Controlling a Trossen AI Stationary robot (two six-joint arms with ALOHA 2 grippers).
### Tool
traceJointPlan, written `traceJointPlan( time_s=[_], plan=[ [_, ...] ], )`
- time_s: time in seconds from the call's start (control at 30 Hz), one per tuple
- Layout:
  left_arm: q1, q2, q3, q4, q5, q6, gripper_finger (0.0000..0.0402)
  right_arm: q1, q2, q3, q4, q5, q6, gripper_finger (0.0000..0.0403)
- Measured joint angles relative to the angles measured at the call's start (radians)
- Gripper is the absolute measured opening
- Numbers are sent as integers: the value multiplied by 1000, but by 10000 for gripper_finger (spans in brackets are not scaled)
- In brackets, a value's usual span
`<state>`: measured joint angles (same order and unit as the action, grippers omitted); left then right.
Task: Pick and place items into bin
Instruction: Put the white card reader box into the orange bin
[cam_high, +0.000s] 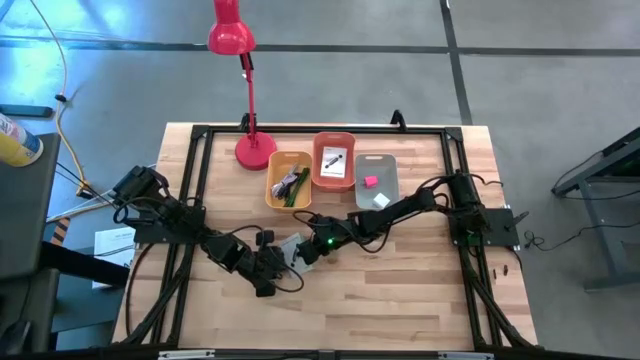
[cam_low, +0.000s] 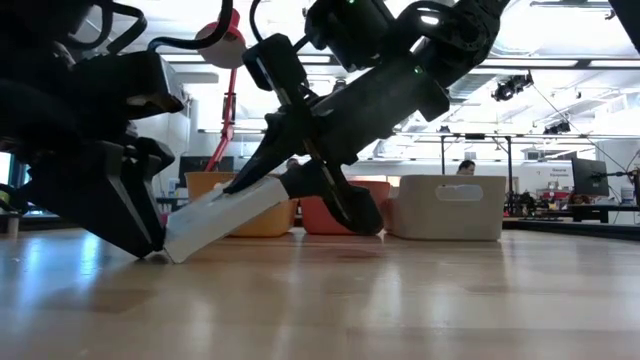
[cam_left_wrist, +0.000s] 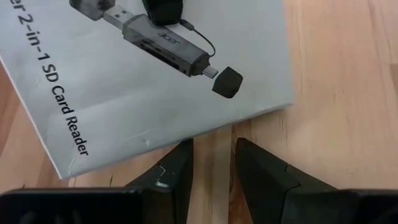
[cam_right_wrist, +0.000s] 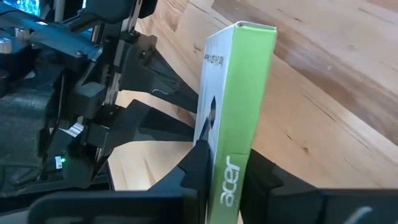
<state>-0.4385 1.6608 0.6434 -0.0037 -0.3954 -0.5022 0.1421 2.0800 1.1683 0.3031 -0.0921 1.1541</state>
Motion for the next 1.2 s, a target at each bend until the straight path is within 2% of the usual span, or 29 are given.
traceJointPlan(
  time_s=[0.2, 0.53, 0.8, 1.2],
  plan=[
    [0, 0, 1, -3, 3, -1, 111, 0, 0, 0, 7, -1, -1, 39],
    [-1, -4, 5, -59, 19, -47, 111, 0, 2, 0, 10, -11, 8, 47],
    [-73, -7, 7, -190, -24, -164, 111, -3, -14, -1, 7, -29, -7, 41],
    [-159, -7, 5, -252, -66, -272, 110, -24, -113, -2, -22, -29, -55, 41]
  ],
)
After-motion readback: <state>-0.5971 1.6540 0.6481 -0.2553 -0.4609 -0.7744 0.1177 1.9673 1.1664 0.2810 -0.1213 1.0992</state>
